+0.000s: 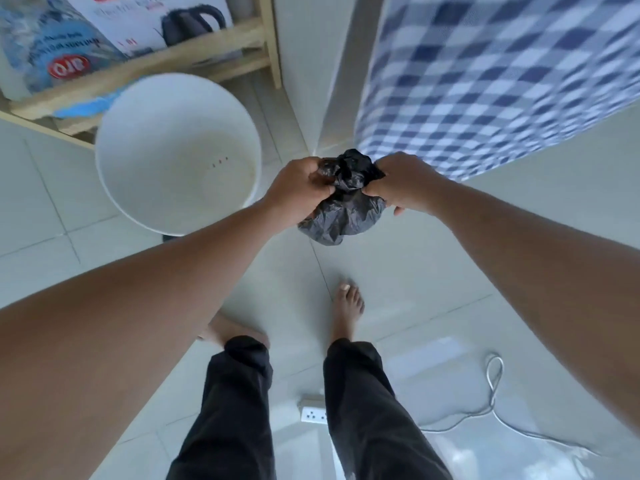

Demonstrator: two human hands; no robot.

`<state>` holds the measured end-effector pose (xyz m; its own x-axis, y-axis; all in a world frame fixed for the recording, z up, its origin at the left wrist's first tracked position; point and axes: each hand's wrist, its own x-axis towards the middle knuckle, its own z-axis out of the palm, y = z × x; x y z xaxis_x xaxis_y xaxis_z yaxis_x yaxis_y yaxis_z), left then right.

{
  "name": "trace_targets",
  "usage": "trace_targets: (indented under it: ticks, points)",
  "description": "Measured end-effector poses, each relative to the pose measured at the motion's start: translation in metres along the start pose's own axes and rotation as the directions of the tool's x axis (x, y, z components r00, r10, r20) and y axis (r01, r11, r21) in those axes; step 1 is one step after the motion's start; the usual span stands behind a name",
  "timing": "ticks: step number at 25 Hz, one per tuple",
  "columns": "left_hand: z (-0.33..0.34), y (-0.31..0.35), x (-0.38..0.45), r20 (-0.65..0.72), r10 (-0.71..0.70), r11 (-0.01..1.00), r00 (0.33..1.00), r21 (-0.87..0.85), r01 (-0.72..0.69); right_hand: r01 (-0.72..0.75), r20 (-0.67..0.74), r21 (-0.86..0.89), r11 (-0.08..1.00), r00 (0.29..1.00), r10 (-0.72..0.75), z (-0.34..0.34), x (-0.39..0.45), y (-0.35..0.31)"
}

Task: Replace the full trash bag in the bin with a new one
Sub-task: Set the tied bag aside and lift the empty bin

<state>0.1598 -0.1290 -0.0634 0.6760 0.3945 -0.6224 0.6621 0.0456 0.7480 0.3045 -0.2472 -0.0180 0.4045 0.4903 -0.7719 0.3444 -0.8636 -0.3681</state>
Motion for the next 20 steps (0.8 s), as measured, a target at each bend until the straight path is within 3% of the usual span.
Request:
trace_targets:
  ticks: [3,6,9,12,14,16,20]
  points:
    - [0.045,-0.025,0.024,-0.023,-0.045,0.997,0.999,0.068,0.046,-0.065,-0.023,-0.047,0.997,0.998,0.064,0.012,0.020,0.040]
    - [0.082,-0.032,0.050,-0.090,-0.027,0.999,0.996,0.016,0.029,-0.083,-0.144,-0.111,0.990,0.987,0.067,0.014,0.043,0.071]
    - [0.098,-0.024,0.083,-0.171,0.012,0.999,0.985,0.046,-0.004,-0.068,-0.197,-0.016,0.998,0.978,0.063,0.008,0.064,0.085]
    - [0.095,-0.017,0.114,-0.160,-0.084,0.987,0.984,-0.153,0.059,0.036,-0.185,0.106,0.994,0.983,-0.015,0.007,0.077,0.083]
    - [0.086,-0.017,0.121,-0.071,-0.113,0.971,0.991,-0.218,0.095,0.054,-0.155,0.110,0.993,0.987,-0.036,0.009,0.083,0.080]
    - [0.078,-0.019,0.115,0.004,-0.114,0.982,0.993,-0.151,0.114,0.049,-0.154,0.116,0.992,0.988,-0.031,0.013,0.088,0.078]
    - [0.062,-0.031,0.091,-0.072,-0.120,0.989,0.990,0.081,0.125,-0.077,-0.230,0.182,0.980,0.966,0.118,0.026,0.086,0.079]
